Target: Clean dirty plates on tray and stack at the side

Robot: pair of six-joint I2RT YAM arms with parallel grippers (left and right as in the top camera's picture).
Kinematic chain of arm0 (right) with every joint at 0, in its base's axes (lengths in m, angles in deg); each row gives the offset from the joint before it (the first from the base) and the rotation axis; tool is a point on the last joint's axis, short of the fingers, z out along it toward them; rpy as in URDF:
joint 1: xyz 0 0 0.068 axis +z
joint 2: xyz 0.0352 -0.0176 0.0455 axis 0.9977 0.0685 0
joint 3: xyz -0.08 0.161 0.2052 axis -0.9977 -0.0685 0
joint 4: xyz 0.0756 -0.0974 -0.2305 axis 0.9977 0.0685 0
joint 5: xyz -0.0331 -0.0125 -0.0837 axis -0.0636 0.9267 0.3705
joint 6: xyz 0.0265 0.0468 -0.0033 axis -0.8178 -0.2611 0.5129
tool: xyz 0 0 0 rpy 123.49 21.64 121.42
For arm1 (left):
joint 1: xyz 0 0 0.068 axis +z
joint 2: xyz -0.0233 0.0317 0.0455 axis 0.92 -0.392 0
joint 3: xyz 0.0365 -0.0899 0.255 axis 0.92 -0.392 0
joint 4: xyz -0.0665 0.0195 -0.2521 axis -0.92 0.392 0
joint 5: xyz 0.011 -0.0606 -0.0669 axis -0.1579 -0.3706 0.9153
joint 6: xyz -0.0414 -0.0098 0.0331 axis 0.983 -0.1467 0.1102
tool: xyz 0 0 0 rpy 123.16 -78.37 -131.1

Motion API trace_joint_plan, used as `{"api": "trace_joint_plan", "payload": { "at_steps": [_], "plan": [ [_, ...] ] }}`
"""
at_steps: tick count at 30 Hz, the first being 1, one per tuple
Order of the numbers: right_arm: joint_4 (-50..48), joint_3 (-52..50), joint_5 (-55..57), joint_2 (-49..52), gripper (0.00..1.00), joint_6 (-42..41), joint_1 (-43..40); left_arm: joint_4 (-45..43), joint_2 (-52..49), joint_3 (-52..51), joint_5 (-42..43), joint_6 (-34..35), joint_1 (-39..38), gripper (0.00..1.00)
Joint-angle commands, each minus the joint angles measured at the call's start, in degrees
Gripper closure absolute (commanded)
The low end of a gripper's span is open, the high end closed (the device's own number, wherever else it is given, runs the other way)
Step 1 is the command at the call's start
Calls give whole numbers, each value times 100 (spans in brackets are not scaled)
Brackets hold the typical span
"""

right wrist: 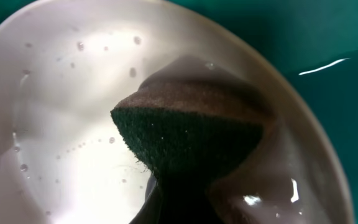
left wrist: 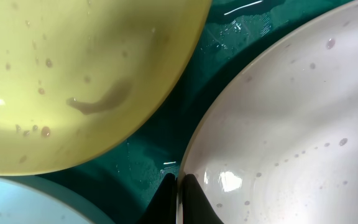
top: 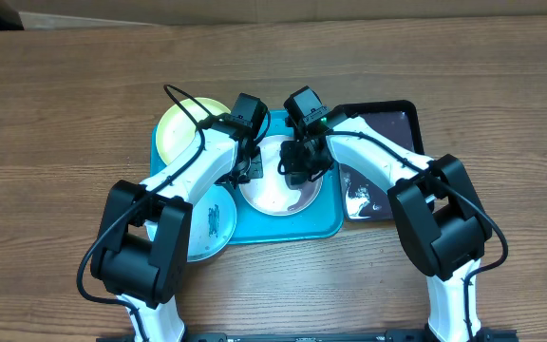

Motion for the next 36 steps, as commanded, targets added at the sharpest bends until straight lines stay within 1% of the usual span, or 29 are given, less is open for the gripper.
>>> {"api": "trace_joint_plan", "payload": {
  "at_steps": [1, 7, 10, 12, 17, 20, 24, 27, 30, 36],
  "plan": [
    [20, -186, -745, 522, 96, 114, 258, -61, -57, -28, 190, 101, -61, 96],
    [-24, -184, -1185, 522, 96, 328, 267, -68, -57, -28, 190, 101, -61, 96],
    [0, -109, -2072, 507, 96, 859, 157, -68, -57, -28, 190, 101, -61, 96],
    [131, 35, -2566, 474, 96, 1091, -11, -70, -57, -28, 190, 101, -61, 96],
    [584, 483, -3687, 210, 96, 1097, -673, -68, -57, -28, 190, 101, -61, 96],
    [745, 568, -4245, -15, 96, 1318, -1016, -68, -57, -28, 190, 98, -61, 96],
    [1023, 568, -4227, -177, 96, 1375, -1333, -68, -57, -28, 190, 101, -61, 96],
    [1204, 557, -3851, -175, 96, 1392, -1377, -70, -57, -28, 190, 101, -61, 96],
    [1209, 531, -3528, -175, 96, 1390, -1322, -70, -57, -28, 190, 101, -61, 96],
    [852, 282, -3519, -164, 96, 1386, -1073, -70, -57, -28, 190, 101, -61, 96]
  ]
}}
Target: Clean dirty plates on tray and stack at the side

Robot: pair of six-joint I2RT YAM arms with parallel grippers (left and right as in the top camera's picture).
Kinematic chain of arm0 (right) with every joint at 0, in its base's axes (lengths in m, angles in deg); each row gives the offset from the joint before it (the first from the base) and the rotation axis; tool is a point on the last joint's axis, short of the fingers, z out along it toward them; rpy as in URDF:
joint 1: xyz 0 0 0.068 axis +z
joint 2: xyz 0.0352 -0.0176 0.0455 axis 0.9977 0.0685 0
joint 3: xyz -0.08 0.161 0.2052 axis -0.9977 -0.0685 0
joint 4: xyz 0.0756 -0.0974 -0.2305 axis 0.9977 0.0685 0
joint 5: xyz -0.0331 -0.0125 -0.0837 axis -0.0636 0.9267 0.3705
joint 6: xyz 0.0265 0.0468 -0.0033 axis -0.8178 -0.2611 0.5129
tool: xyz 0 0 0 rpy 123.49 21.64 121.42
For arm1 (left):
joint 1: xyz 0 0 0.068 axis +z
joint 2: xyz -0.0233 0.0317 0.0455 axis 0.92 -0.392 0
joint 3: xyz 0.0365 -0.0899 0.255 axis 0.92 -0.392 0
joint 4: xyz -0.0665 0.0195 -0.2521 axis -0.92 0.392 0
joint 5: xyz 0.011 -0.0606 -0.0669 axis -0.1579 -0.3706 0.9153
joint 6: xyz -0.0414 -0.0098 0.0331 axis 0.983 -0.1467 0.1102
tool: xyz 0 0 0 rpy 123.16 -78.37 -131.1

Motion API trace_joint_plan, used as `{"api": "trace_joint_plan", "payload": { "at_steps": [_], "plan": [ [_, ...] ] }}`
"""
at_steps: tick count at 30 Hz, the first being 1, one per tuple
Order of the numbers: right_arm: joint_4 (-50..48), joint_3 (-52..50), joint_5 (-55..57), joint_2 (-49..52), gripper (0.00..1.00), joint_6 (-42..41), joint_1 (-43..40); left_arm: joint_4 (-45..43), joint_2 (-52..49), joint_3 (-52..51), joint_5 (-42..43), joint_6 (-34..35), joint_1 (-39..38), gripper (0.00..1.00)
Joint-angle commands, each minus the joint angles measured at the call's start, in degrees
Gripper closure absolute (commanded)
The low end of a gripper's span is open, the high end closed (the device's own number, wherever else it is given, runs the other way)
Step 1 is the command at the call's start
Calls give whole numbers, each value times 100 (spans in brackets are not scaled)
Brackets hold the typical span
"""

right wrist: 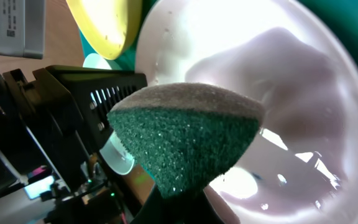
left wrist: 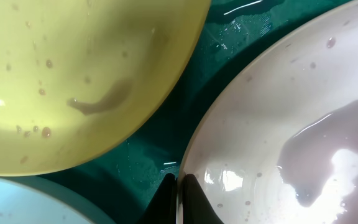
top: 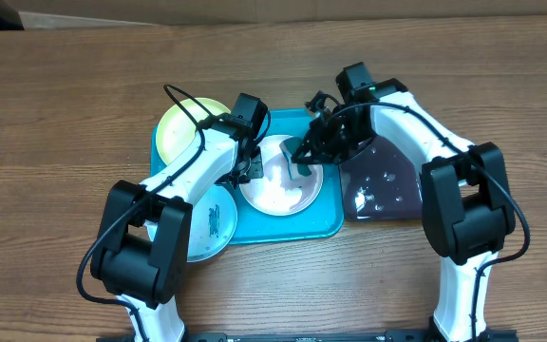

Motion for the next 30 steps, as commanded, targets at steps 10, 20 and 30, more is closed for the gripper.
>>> {"api": "trace_joint_plan", "payload": {
  "at_steps": [10, 20, 30],
  "plan": [
    [-1086, -807, 7, -197, 96, 258, 507, -66, -57, -28, 186, 101, -61, 96],
    [-1213, -1266, 9, -197, 96, 1683, 527, -68, -57, -28, 186, 101, -61, 96],
    [-1285, -1156, 560, -227, 96, 1853, 345, -68, -57, -28, 186, 101, -61, 96]
  ]
}}
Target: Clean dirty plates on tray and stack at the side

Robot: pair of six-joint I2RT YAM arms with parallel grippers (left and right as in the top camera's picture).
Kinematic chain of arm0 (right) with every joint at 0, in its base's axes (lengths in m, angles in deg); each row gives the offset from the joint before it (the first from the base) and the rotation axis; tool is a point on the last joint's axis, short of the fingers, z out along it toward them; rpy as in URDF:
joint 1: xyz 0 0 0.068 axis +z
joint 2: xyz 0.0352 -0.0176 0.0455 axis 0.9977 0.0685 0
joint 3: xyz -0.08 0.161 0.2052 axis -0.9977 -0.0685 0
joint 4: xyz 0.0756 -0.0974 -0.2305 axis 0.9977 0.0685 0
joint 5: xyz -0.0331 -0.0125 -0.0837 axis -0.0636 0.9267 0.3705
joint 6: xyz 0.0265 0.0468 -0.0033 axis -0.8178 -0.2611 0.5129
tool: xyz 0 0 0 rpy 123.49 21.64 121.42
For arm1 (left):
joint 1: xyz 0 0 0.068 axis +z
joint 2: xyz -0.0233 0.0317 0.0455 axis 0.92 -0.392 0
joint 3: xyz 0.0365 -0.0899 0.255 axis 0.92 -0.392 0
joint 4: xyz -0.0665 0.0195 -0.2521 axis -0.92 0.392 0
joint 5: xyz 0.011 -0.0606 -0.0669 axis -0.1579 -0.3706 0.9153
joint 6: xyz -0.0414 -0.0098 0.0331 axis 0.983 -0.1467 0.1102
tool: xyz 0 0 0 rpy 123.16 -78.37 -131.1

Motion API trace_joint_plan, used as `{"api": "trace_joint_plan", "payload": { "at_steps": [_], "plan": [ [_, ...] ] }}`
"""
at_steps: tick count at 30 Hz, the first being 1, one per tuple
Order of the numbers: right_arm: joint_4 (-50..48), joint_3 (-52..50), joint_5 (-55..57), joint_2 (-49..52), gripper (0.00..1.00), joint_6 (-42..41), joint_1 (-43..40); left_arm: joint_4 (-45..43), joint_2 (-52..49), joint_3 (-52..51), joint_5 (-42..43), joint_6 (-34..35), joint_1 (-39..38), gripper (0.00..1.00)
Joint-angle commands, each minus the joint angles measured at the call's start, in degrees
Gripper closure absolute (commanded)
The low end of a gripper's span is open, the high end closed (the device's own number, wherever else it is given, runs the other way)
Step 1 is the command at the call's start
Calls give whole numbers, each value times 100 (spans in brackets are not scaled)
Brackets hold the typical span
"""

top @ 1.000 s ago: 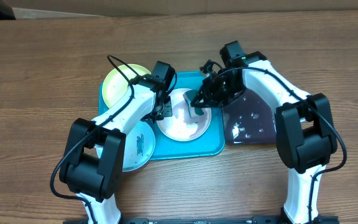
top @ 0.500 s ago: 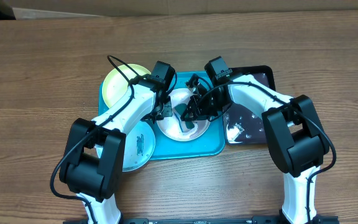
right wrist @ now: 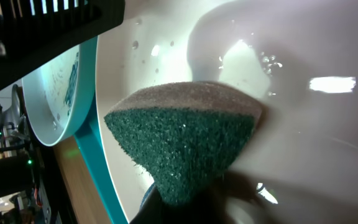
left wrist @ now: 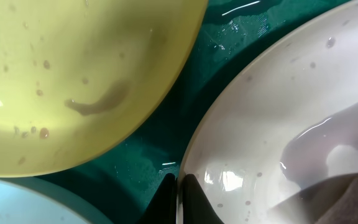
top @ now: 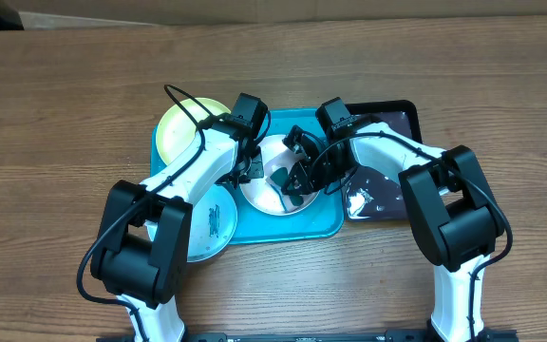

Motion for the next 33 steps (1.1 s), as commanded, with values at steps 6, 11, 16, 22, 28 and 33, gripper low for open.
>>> {"api": "trace_joint_plan", "payload": {
  "at_steps": [6, 11, 16, 22, 28, 33],
  "plan": [
    [72, 509, 520, -197, 96, 160, -361, -52, -57, -28, 175, 101, -59, 96],
    [70, 629, 763, -197, 96, 146, -385, -55, -57, -28, 175, 101, -59, 96],
    [258, 1056, 269, -197, 96, 15, -382, -57, -57, -28, 175, 101, -59, 96],
    [358, 1384, -717, -197, 96, -772, -315, -57, -57, -28, 175, 101, -59, 96],
    [420, 1246, 46, -188, 96, -1414, 50, -55, -57, -28, 177, 101, -59, 96],
    [13, 990, 592, -181, 96, -2151, 254, -52, -57, -28, 175, 101, -59, 96]
  ]
}}
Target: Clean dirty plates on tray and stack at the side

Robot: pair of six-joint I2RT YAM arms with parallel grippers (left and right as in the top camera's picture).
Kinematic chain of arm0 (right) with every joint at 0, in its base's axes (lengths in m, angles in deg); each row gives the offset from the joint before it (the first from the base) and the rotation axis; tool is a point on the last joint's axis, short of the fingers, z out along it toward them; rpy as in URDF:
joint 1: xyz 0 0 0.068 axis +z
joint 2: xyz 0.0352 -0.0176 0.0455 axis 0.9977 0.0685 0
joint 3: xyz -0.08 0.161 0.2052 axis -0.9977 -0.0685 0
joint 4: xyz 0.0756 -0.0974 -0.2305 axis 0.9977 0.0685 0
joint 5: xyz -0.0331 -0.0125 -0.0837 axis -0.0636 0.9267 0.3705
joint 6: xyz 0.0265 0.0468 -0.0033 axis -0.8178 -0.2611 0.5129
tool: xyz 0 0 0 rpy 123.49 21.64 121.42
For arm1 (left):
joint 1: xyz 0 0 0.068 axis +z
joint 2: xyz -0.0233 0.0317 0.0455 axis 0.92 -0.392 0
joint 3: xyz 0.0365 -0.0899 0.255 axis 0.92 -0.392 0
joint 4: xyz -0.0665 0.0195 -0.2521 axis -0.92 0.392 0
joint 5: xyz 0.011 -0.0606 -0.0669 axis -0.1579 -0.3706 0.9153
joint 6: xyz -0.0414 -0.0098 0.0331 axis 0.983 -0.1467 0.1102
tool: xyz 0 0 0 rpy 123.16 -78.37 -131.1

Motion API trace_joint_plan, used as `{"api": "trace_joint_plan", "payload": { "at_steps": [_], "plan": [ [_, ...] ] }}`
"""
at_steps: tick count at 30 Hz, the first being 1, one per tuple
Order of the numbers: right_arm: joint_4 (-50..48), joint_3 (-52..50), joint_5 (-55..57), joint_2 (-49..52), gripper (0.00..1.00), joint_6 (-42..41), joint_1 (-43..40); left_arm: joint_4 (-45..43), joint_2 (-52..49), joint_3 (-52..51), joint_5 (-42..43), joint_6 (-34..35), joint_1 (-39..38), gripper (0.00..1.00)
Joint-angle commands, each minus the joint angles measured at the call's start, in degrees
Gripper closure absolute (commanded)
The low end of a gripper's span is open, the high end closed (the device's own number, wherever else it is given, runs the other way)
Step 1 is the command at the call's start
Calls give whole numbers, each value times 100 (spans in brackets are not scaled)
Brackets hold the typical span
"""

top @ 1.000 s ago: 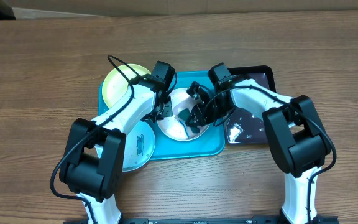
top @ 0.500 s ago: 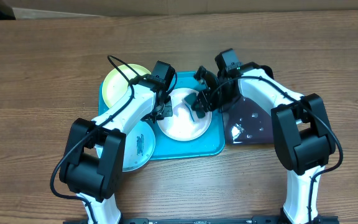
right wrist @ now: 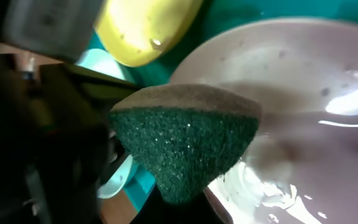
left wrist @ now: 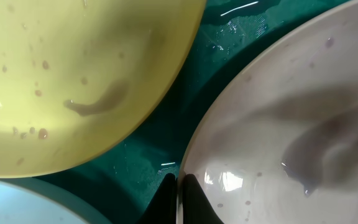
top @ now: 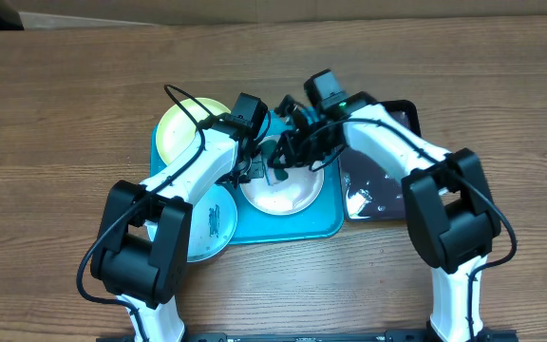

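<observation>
A white plate [top: 278,192] lies in the middle of the teal tray [top: 330,223], wet with a purplish film [left wrist: 328,149]. My left gripper [left wrist: 178,190] is shut on its left rim, one finger on each side. My right gripper [top: 283,166] is shut on a green sponge [right wrist: 185,143], held over the plate's left part, close to the left gripper. A yellow plate [top: 180,128] sits at the tray's back left, speckled with droplets and a brown smear [left wrist: 95,102]. A light blue plate [top: 207,223] rests at the tray's front left edge.
A black tray of purple liquid [top: 378,180] stands right of the teal tray. Brown wooden table [top: 55,142] surrounds everything. Both arms crowd over the tray's middle.
The right gripper has moved with the sponge from the plate's front right part to its back left part, beside the left gripper. The left gripper still holds the rim.
The sponge lay pressed on the white plate while the left gripper held the rim. Then the sponge was at the plate's right edge and purple liquid showed on the plate. After that the sponge was low on the plate again; now it is over its left side.
</observation>
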Motion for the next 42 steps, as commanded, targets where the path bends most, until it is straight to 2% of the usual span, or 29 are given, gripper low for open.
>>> {"api": "trace_joint_plan", "payload": {
  "at_steps": [1, 6, 13, 17, 21, 30, 39, 42],
  "plan": [
    [-289, -210, 352, -170, 96, -717, 94, -42, -57, -28, 160, 101, -59, 96],
    [-645, -476, 612, -153, 96, -1064, 122, -42, -57, -28, 160, 101, -59, 96],
    [-1008, -802, 621, -118, 96, -1064, 129, -44, -57, -28, 162, 101, -59, 96],
    [-927, -879, 1025, -114, 96, -1084, 127, -44, -57, -28, 160, 101, -59, 96],
    [-955, -874, 1019, -116, 96, -1460, 4, -44, -57, -28, 160, 101, -59, 96],
    [-925, -699, 758, -131, 96, -2114, -439, -42, -57, -28, 162, 101, -59, 96],
    [-861, -428, -660, -455, 96, -1810, -560, -44, -57, -28, 160, 101, -59, 96],
    [-761, -428, -717, -754, 96, -1641, -575, -44, -57, -28, 160, 101, -59, 96]
  ]
}}
